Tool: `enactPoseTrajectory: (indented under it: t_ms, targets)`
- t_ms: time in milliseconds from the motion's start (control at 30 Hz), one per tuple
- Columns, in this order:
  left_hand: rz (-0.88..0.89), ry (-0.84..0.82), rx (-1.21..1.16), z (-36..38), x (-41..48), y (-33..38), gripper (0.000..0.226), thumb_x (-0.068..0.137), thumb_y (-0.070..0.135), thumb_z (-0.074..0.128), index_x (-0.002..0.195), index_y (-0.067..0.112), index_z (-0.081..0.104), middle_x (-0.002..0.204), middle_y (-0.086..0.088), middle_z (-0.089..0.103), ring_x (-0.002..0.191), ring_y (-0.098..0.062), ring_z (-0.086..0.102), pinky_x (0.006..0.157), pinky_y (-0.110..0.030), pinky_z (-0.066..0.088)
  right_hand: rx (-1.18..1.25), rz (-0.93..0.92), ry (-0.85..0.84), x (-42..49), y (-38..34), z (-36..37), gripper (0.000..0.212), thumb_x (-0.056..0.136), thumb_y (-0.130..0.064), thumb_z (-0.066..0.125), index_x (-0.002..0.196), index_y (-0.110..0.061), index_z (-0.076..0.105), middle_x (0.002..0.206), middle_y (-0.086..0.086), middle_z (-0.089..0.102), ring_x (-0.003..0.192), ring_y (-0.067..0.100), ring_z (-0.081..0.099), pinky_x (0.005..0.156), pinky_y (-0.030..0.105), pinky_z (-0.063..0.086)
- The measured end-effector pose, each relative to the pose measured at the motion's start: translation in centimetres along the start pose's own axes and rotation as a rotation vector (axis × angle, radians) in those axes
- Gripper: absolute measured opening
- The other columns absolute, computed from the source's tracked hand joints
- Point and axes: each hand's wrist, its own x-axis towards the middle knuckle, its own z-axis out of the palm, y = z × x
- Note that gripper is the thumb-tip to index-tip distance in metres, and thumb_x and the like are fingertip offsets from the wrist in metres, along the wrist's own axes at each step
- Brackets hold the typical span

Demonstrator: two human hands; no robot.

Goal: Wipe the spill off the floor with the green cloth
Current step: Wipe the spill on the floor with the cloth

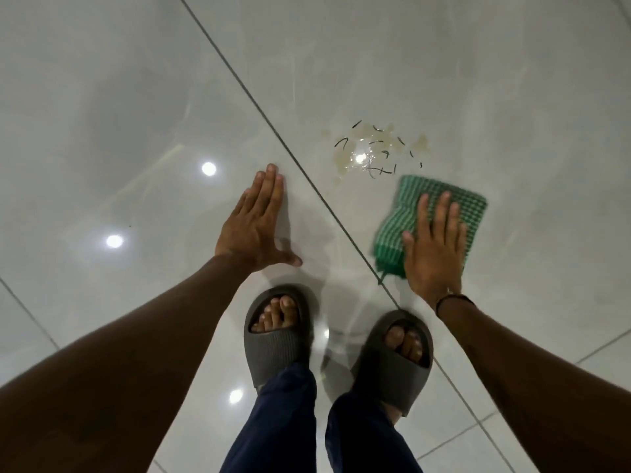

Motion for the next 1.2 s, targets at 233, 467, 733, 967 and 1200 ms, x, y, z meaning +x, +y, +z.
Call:
enactPoseTrajectory:
  t_ms: [233,467,733,967,1200]
  targets:
    - [-0.051,0.02,0.039,0.2,-0.2,-1.0,0.179,0.052,0.107,0.067,0.176,0.009,-0.015,0.185,-0.015,-0.023,0.173,-0.035,-0.019,0.142,-0.055,0.003,-0.121,-0.457,-0.004,-0.3,-10.8,2.9,0.075,0.116,-0.044,0.036,0.178,-0.021,0.001,0.184,0.018,-0.01,0.17,0.045,-0.003,0.137,0.064,-0.002]
    - [-0.054,0.003,0.045,0.5,0.1,-1.5,0.177,0.054,0.106,0.068,0.175,0.012,-0.021,0.184,-0.014,-0.029,0.171,-0.035,-0.024,0.141,-0.055,-0.002,-0.145,-0.215,-0.046,-1.7,-4.3,1.8,0.075,0.115,-0.056,0.021,0.177,-0.023,-0.007,0.186,0.014,-0.011,0.172,0.04,-0.005,0.137,0.066,0.013]
    - [-0.041,-0.066,0.007,-0.1,0.5,-1.6,0.175,0.058,0.104,0.068,0.174,0.008,-0.022,0.181,-0.019,-0.032,0.17,-0.038,-0.027,0.14,-0.058,-0.007,-0.19,-0.479,-0.021,3.1,-14.1,1.3,0.073,0.114,-0.053,0.029,0.177,-0.032,-0.001,0.187,0.012,-0.005,0.171,0.045,-0.002,0.137,0.069,0.003]
    - [-0.054,-0.109,0.012,0.1,0.7,-1.8,0.182,0.053,0.101,0.075,0.173,0.011,-0.028,0.18,-0.017,-0.037,0.168,-0.038,-0.031,0.14,-0.057,-0.008,-0.139,-0.105,-0.129,-2.0,-1.4,0.0,0.07,0.115,-0.054,0.019,0.177,-0.032,-0.007,0.185,0.013,-0.013,0.17,0.047,-0.009,0.136,0.07,0.011]
    - [-0.075,-0.2,0.032,0.1,1.4,-1.5,0.185,0.051,0.1,0.078,0.167,0.015,-0.039,0.17,-0.013,-0.054,0.162,-0.037,-0.043,0.137,-0.057,-0.017,-0.008,-0.058,0.016,9.0,-7.7,-2.1,0.071,0.116,-0.053,0.021,0.177,-0.029,-0.008,0.185,0.018,-0.014,0.168,0.052,-0.011,0.134,0.072,-0.006]
